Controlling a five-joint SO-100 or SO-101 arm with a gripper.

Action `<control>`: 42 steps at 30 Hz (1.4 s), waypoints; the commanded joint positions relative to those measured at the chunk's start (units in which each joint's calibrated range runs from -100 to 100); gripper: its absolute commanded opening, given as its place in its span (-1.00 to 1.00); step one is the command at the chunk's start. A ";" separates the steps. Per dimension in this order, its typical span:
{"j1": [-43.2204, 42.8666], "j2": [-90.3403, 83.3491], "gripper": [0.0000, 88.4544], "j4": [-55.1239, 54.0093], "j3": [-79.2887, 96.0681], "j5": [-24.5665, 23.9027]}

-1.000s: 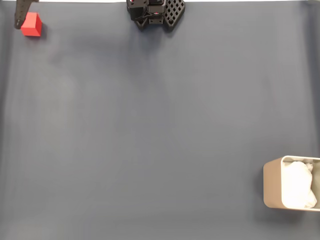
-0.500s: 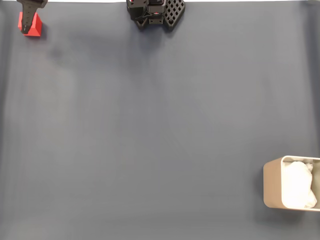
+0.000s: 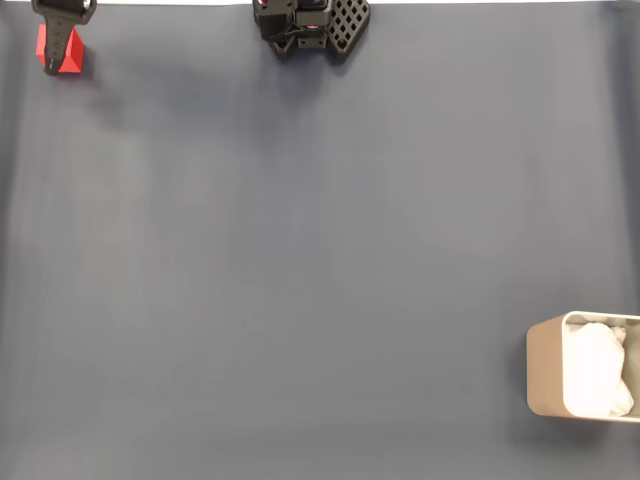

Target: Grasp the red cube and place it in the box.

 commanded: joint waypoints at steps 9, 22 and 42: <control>-0.80 2.86 -0.33 -2.10 -2.60 -0.78; -0.87 5.80 -0.33 -3.09 -4.61 -1.32; -1.87 7.71 -0.32 -4.07 -6.16 -1.42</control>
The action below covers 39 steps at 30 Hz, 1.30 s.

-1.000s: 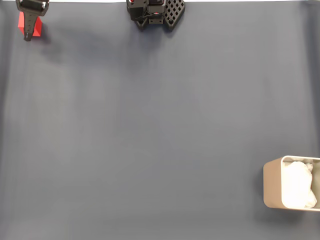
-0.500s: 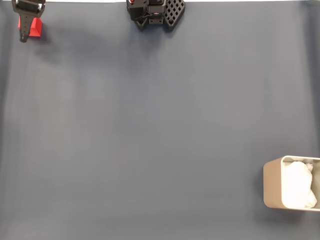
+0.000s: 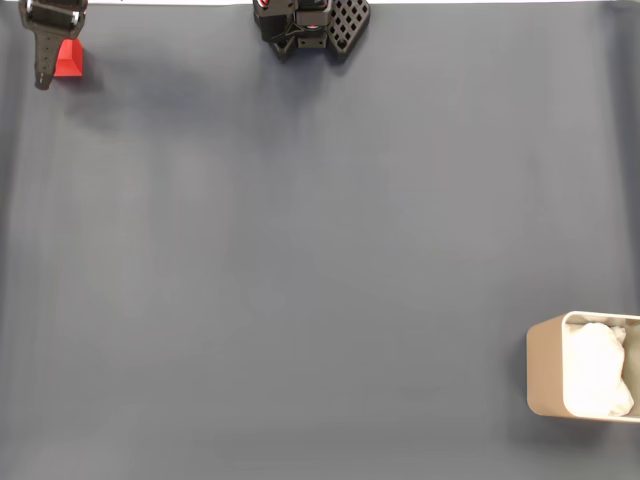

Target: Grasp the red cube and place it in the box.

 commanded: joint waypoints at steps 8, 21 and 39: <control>-0.61 -0.19 -0.32 -1.13 -1.82 0.00; -0.68 0.50 -0.32 -1.46 -1.82 -0.24; -0.89 1.63 -0.31 -2.77 -1.09 -1.22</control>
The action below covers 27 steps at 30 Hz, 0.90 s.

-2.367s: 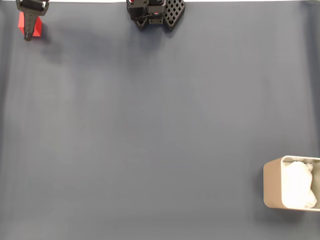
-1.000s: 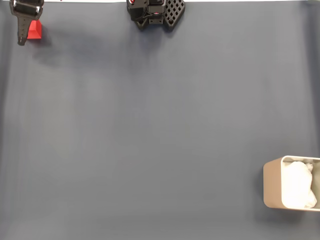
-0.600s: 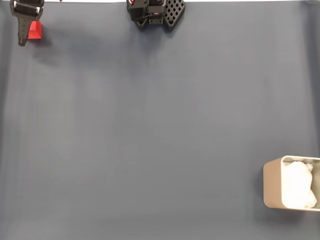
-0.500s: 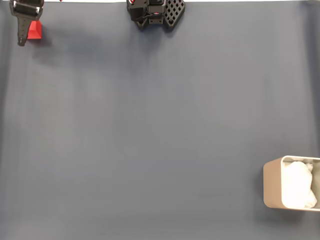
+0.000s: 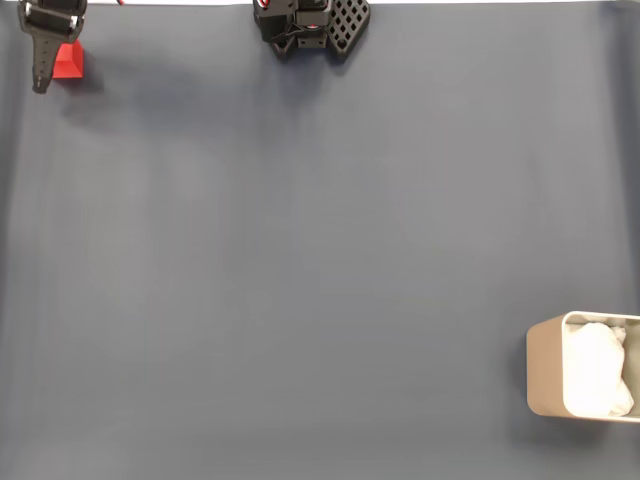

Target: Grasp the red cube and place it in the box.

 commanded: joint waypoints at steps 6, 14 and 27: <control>-0.52 -0.11 -0.31 -1.36 -1.09 -0.34; -0.52 -0.11 -0.32 -1.44 -1.09 -0.54; -0.67 -0.89 -0.47 -1.60 -1.27 -0.15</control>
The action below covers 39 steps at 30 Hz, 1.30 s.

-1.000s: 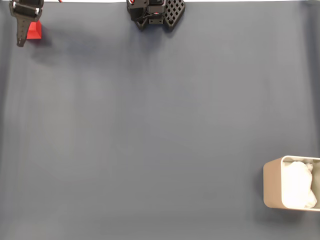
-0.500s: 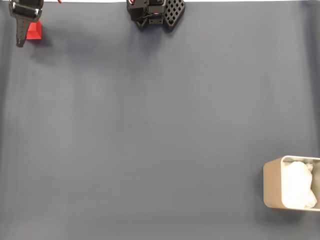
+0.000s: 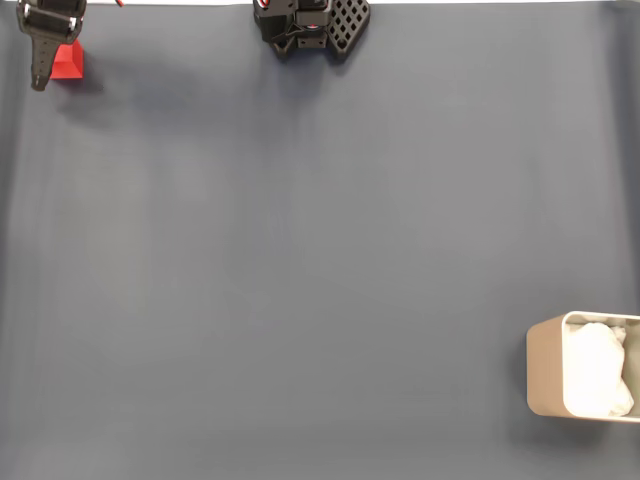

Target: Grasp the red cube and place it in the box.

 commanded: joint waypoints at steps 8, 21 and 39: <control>-0.73 -1.50 -0.62 -0.81 -1.18 0.05; -1.09 -1.76 -0.83 -0.81 -1.36 0.15; -6.34 -7.48 -0.82 2.39 -5.29 2.00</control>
